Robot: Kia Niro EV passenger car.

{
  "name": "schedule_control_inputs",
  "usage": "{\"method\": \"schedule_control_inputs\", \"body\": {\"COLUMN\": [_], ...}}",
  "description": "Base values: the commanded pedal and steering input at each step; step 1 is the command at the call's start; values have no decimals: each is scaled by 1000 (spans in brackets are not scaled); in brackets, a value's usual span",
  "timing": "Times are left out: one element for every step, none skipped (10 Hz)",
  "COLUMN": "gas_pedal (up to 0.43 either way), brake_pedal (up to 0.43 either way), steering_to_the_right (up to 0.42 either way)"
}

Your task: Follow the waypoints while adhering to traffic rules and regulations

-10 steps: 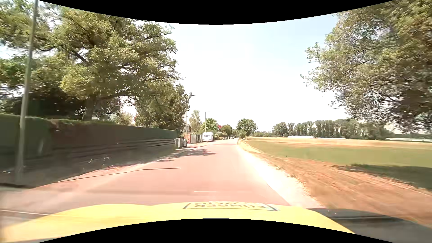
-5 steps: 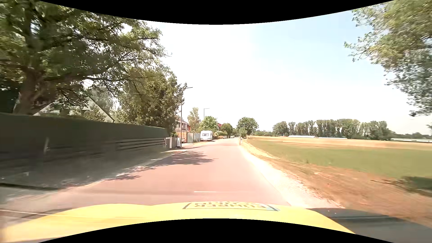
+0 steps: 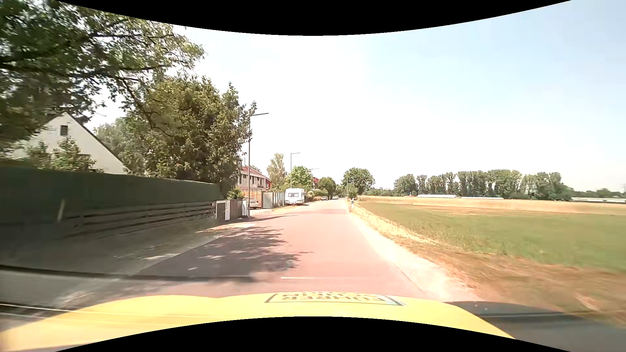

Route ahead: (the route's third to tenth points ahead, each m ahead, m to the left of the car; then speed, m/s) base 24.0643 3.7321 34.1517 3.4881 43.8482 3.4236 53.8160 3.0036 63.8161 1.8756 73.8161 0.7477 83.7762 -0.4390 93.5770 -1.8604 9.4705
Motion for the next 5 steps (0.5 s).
{"method": "schedule_control_inputs", "body": {"gas_pedal": [0,0,0,0,0], "brake_pedal": [0,0,0,0,0], "steering_to_the_right": [9,9,10,11,11]}}
